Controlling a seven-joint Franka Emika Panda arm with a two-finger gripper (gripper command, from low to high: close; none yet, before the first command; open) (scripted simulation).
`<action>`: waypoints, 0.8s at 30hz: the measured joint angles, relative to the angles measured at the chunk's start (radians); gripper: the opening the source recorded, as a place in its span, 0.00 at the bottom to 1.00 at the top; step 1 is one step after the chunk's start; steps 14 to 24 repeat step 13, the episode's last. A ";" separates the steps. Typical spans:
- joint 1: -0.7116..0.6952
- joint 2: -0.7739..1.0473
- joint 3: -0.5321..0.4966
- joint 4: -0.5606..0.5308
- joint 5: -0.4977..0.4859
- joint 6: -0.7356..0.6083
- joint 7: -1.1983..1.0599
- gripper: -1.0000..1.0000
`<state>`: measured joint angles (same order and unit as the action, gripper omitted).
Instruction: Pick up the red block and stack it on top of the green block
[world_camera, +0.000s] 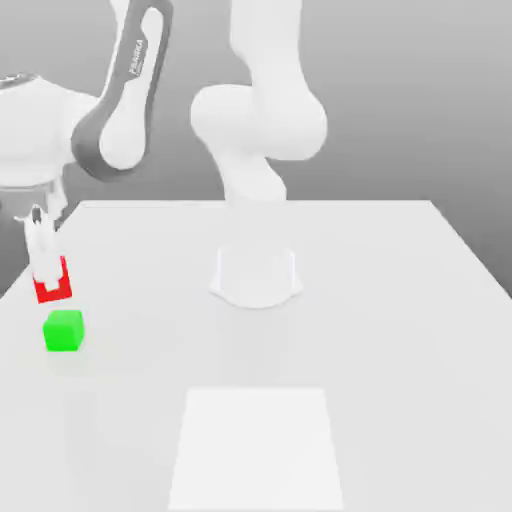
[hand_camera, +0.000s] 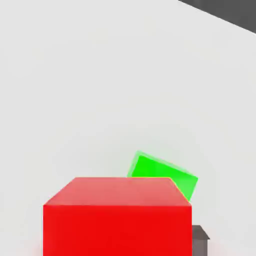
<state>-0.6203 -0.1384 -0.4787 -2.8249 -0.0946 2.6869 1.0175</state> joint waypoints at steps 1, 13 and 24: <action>0.011 0.018 -0.006 0.001 0.038 0.011 -0.025 0.00; 0.057 0.227 0.011 0.009 0.319 0.191 -0.223 0.00; 0.057 0.227 0.011 0.009 0.319 0.191 -0.223 0.00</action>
